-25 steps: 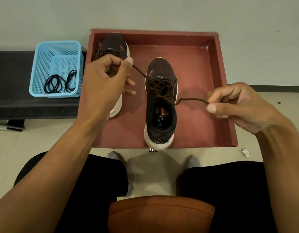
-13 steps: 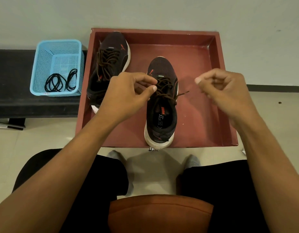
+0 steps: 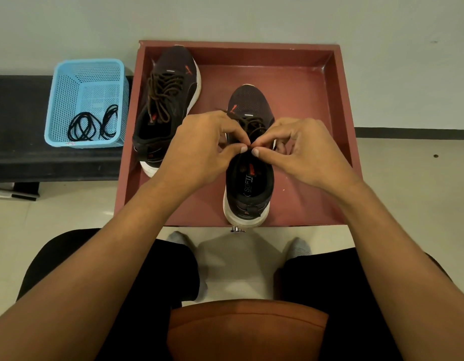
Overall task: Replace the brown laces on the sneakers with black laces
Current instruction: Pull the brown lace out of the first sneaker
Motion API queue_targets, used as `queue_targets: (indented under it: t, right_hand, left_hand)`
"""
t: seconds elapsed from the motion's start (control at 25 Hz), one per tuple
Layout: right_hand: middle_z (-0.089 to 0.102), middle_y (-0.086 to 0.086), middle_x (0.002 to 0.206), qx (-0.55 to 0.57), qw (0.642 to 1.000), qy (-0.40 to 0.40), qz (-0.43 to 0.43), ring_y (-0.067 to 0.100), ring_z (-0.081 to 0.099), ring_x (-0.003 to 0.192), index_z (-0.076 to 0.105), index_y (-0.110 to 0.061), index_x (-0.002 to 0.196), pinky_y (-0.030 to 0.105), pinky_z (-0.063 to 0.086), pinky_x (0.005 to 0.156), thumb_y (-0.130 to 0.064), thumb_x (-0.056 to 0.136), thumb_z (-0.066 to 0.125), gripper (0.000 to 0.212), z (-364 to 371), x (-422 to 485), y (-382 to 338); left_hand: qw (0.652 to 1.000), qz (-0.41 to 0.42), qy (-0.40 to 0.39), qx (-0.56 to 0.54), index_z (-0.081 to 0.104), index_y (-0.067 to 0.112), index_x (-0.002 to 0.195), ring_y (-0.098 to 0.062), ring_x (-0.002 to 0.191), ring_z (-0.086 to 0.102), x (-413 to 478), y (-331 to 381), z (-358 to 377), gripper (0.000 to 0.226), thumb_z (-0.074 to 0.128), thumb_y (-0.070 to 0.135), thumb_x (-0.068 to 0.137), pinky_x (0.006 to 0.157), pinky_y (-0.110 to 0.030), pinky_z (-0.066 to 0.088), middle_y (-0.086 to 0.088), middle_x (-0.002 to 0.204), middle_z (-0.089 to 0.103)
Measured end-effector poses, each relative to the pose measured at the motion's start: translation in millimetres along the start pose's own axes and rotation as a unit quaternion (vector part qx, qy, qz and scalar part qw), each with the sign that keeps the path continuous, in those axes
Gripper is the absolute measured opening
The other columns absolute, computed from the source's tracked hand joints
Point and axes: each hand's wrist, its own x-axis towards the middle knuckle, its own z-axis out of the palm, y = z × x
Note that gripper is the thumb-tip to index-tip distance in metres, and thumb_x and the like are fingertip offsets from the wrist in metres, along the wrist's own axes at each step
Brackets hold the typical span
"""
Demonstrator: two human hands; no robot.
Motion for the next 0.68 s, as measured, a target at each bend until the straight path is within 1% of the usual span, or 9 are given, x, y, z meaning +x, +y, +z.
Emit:
queue_targets:
  t: [0.12,0.2,0.28,0.32,0.4,0.44,0.52,0.6,0.68]
  right_hand:
    - [0.070,-0.008,0.088,0.024,1.000,0.008,0.012,0.021,0.060,0.065,0.081,-0.026,0.093,0.033,0.052,0.064,-0.026,0.090,0.081,0.003,-0.6,-0.5,-0.2]
    - [0.070,-0.006,0.087,0.039,0.998,0.018,0.038,0.027,0.063,0.070,0.079,-0.023,0.088,0.036,0.055,0.067,-0.020,0.090,0.079,0.003,-5.0,-1.5,2.7]
    - [0.073,-0.002,0.086,0.036,0.997,0.015,0.061,0.028,0.066,0.074,0.076,-0.024,0.086,0.041,0.058,0.073,-0.019,0.088,0.077,0.006,-8.9,-2.3,6.3]
    - [0.073,-0.004,0.084,0.035,0.997,0.012,0.065,0.028,0.066,0.074,0.074,-0.026,0.087,0.041,0.059,0.074,-0.020,0.088,0.077,0.007,-9.4,-2.6,6.7]
    - [0.071,-0.014,0.080,0.039,0.998,0.008,0.045,0.025,0.065,0.071,0.073,-0.027,0.092,0.033,0.057,0.070,-0.020,0.088,0.078,0.009,-7.7,-3.4,3.0]
    - [0.069,-0.017,0.081,0.035,0.999,0.009,0.026,0.023,0.064,0.068,0.074,-0.026,0.096,0.030,0.055,0.067,-0.021,0.088,0.080,0.012,-6.0,-3.4,0.5]
    - [0.067,-0.013,0.089,0.015,1.000,0.015,-0.002,0.018,0.060,0.064,0.077,-0.024,0.100,0.031,0.055,0.065,-0.023,0.087,0.083,0.014,-3.3,-2.8,-1.7]
    - [0.066,-0.013,0.089,0.017,1.000,0.022,0.000,0.016,0.057,0.062,0.079,-0.022,0.096,0.032,0.054,0.063,-0.022,0.088,0.083,0.009,-3.5,-2.4,0.1]
    - [0.064,-0.013,0.087,0.048,0.999,0.016,0.015,0.013,0.054,0.062,0.079,-0.022,0.093,0.028,0.051,0.062,-0.019,0.089,0.081,0.006,-5.6,-2.6,2.4]
  left_hand:
    - [1.000,-0.017,-0.002,-0.001,0.075,0.028,0.096,-0.009,0.087,0.067,0.6,-0.8,0.6,0.004,0.076,0.024,0.094,0.081,-0.033,0.058,0.012,0.106,0.066]
    - [0.999,-0.030,-0.010,-0.006,0.070,0.024,0.098,-0.010,0.086,0.066,-1.4,-4.0,-0.6,0.002,0.070,0.022,0.097,0.079,-0.030,0.056,0.010,0.106,0.064]
    - [0.999,-0.036,-0.021,-0.013,0.065,0.021,0.100,-0.010,0.086,0.066,-3.8,-5.3,-2.0,0.002,0.066,0.023,0.099,0.076,-0.027,0.054,0.009,0.106,0.062]
    - [0.999,-0.035,-0.022,-0.020,0.064,0.021,0.100,-0.010,0.085,0.066,-4.5,-5.1,-2.2,0.004,0.065,0.024,0.099,0.075,-0.028,0.054,0.008,0.105,0.062]
    - [0.999,-0.014,-0.021,-0.028,0.066,0.021,0.106,-0.009,0.080,0.066,-4.8,-3.1,-2.5,0.011,0.069,0.027,0.096,0.077,-0.031,0.055,0.008,0.104,0.063]
    - [1.000,0.002,-0.022,-0.020,0.068,0.024,0.110,-0.009,0.078,0.066,-4.5,-1.8,-2.7,0.017,0.072,0.029,0.095,0.078,-0.033,0.056,0.008,0.105,0.063]
    - [1.000,0.015,-0.021,-0.002,0.074,0.030,0.112,-0.007,0.079,0.066,-3.3,-1.4,-3.2,0.020,0.077,0.032,0.092,0.080,-0.038,0.059,0.008,0.107,0.063]
    - [1.000,0.004,-0.011,-0.013,0.077,0.030,0.105,-0.005,0.082,0.066,-2.1,-0.9,-5.7,0.014,0.079,0.030,0.091,0.081,-0.035,0.059,0.010,0.106,0.065]
    - [0.999,-0.009,-0.010,-0.029,0.078,0.028,0.101,-0.004,0.084,0.066,-2.1,-0.1,-7.4,0.009,0.079,0.027,0.092,0.080,-0.029,0.058,0.011,0.105,0.066]
